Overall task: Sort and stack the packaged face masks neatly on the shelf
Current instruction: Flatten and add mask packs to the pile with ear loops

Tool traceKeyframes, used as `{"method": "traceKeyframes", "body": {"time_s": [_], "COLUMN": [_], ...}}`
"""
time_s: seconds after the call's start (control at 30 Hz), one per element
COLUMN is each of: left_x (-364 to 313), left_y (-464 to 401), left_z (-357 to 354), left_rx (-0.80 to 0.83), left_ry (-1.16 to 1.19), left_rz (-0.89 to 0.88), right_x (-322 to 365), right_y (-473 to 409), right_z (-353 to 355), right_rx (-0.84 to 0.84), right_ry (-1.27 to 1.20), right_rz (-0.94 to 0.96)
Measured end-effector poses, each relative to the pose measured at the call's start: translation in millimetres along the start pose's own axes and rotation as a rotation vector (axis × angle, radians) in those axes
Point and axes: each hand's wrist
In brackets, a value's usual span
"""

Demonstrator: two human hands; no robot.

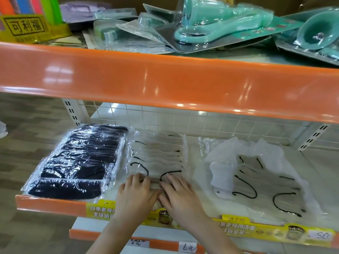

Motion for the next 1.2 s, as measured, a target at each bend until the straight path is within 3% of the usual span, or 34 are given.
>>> {"method": "traceKeyframes", "body": {"time_s": [0.23,0.4,0.7,0.83,1.2], "left_x": [-17.5,-50.7,-153.2,-197.2,-262.3], "left_y": [-5.8,-13.5,-33.9,-40.1,-44.9], "left_z": [5.3,2.4,-2.0,-3.6,-8.7], "left_rx": [-0.147,-0.212,-0.151,-0.094,0.047], "left_ry": [0.116,0.155,0.450,0.531,0.474], "left_rz": [-0.012,-0.036,-0.166,-0.263,-0.428], "right_x": [-14.3,-43.2,-121.3,-145.5,-197.0], "right_y": [-1.6,4.1,49.0,67.9,105.2], "right_z": [10.9,38.0,78.5,97.0,129.4], "right_rx": [0.104,0.034,-0.170,-0.172,-0.224], "right_ry": [-0.216,-0.309,-0.120,-0.038,0.114], "right_rz": [-0.048,-0.144,-0.356,-0.421,-0.439]}}
Point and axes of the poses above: each hand's wrist, its own y-axis away from the middle knuckle, its own z-axis out of the back of the hand, x = y × z, and after that the axes turned 14 degrees about -x, right-handed
